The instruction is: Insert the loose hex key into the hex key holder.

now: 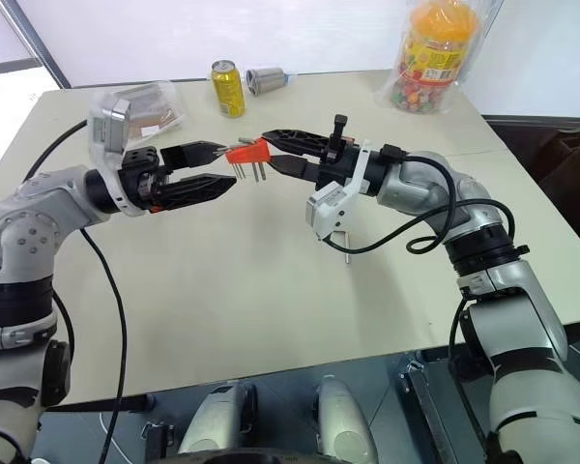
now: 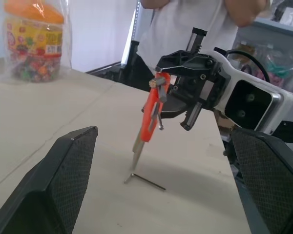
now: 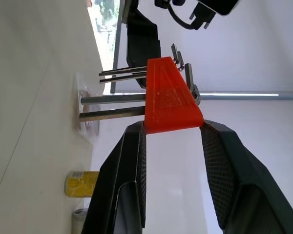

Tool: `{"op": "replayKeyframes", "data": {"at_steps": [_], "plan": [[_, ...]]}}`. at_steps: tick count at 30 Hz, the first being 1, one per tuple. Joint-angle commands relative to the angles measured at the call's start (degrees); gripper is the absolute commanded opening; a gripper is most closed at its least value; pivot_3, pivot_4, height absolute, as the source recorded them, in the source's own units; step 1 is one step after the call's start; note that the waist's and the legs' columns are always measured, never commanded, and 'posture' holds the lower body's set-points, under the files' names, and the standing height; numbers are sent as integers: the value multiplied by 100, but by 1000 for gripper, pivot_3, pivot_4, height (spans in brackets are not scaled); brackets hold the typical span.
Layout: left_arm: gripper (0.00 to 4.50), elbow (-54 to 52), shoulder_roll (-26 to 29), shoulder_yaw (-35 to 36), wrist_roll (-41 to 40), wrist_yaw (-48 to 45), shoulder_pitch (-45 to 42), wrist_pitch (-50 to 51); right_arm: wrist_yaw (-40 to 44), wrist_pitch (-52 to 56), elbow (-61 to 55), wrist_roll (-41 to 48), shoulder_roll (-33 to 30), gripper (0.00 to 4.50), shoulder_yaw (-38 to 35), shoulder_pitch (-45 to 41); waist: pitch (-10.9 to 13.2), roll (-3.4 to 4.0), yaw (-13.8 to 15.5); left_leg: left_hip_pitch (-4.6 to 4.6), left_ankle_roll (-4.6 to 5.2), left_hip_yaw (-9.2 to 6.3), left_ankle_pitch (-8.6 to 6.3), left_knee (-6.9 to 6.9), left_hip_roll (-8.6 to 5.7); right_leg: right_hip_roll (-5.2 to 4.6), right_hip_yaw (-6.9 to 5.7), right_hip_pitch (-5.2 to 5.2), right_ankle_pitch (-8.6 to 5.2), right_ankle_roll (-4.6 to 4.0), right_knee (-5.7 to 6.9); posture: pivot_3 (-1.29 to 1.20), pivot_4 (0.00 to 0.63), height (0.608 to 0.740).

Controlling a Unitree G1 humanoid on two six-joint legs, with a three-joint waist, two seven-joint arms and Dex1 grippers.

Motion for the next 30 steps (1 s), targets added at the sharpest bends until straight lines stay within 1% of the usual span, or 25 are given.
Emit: {"op": "replayKeyframes", "data": {"at_steps": [1,11,21,23,24,26,28,30], "plan": [[4500,-76,-9,-73,72,-48,-161,-193,190,38,-305,383,9,1056,-124,0,0,0,-1,0,0,0,0,0,0,0,0,0,0,0,0,0,150,740],[4500,-19,-132,-170,149,-61,-231,-376,852,290,-635,1005,33,1056,-119,190,0,0,2,0,0,0,0,5,0,0,0,-1,0,0,9,0,150,740],[4500,13,-231,-229,184,-76,-240,-415,1163,464,-758,1185,79,1056,-189,252,0,0,-1,1,0,-1,0,8,0,0,0,-2,0,0,15,0,150,740],[3955,14,-248,-238,193,-75,-233,-415,1198,491,-779,1209,87,1056,-202,251,0,0,0,1,0,-1,0,8,0,0,0,-2,0,0,16,0,150,740],[3546,20,-262,-251,208,-75,-229,-422,1218,510,-796,1222,90,1056,-207,251,0,0,0,1,0,-1,0,8,0,1,0,-2,0,0,16,0,150,740],[2602,31,-285,-275,233,-75,-225,-434,1253,539,-824,1243,97,1056,-217,256,0,0,2,1,0,-1,0,9,0,0,0,-3,0,0,16,0,150,740],[1488,45,-313,-304,263,-66,-222,-453,1293,577,-855,1276,103,1056,-221,261,0,0,2,1,0,0,0,9,-1,0,0,-2,0,0,16,0,150,740],[525,55,-332,-334,282,-58,-218,-471,1326,616,-889,1300,111,1056,-225,267,0,0,3,1,0,-1,0,9,0,1,0,-3,0,0,17,0,150,740]]}}
